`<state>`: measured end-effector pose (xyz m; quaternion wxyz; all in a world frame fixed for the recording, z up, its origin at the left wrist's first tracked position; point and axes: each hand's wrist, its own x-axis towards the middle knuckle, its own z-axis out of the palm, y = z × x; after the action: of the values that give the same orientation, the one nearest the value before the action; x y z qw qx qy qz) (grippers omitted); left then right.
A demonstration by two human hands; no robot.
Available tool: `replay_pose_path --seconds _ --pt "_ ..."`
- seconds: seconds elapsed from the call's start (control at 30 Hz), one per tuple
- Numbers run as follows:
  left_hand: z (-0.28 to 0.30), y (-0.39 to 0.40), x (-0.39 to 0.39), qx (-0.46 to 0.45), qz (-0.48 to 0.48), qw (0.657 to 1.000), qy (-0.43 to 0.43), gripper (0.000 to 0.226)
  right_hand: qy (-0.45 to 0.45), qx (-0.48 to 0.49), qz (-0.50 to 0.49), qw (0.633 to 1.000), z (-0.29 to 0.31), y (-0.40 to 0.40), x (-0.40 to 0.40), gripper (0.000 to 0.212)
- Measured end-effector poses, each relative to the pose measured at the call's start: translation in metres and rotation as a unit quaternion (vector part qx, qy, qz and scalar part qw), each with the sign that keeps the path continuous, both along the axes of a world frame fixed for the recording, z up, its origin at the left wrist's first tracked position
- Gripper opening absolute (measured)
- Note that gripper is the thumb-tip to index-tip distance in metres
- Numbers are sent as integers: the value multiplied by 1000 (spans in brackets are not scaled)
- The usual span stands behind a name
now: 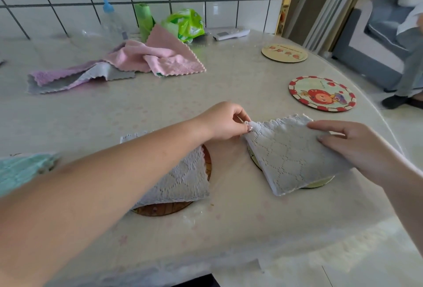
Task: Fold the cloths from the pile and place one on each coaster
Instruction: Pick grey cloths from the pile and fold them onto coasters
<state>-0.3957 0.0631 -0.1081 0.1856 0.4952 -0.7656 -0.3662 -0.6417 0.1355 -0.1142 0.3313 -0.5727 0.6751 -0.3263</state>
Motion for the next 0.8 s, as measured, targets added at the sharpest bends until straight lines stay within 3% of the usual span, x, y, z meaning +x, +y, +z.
replay_pose_path --seconds 0.2,0.53,0.67,0.8 --pt "-4 -3 -3 -36 -9 998 -44 21 104 2 15 994 0 -1 1 35" --pt "-4 -1 -5 -57 -8 996 -75 23 154 2 25 988 3 1 2 36" --pt "2 14 -14 -196 -8 971 -139 39 324 -37 18 945 4 1 8 39" --pt "-1 40 -44 -234 -120 936 -234 51 383 -37 85 919 5 -5 35 44"
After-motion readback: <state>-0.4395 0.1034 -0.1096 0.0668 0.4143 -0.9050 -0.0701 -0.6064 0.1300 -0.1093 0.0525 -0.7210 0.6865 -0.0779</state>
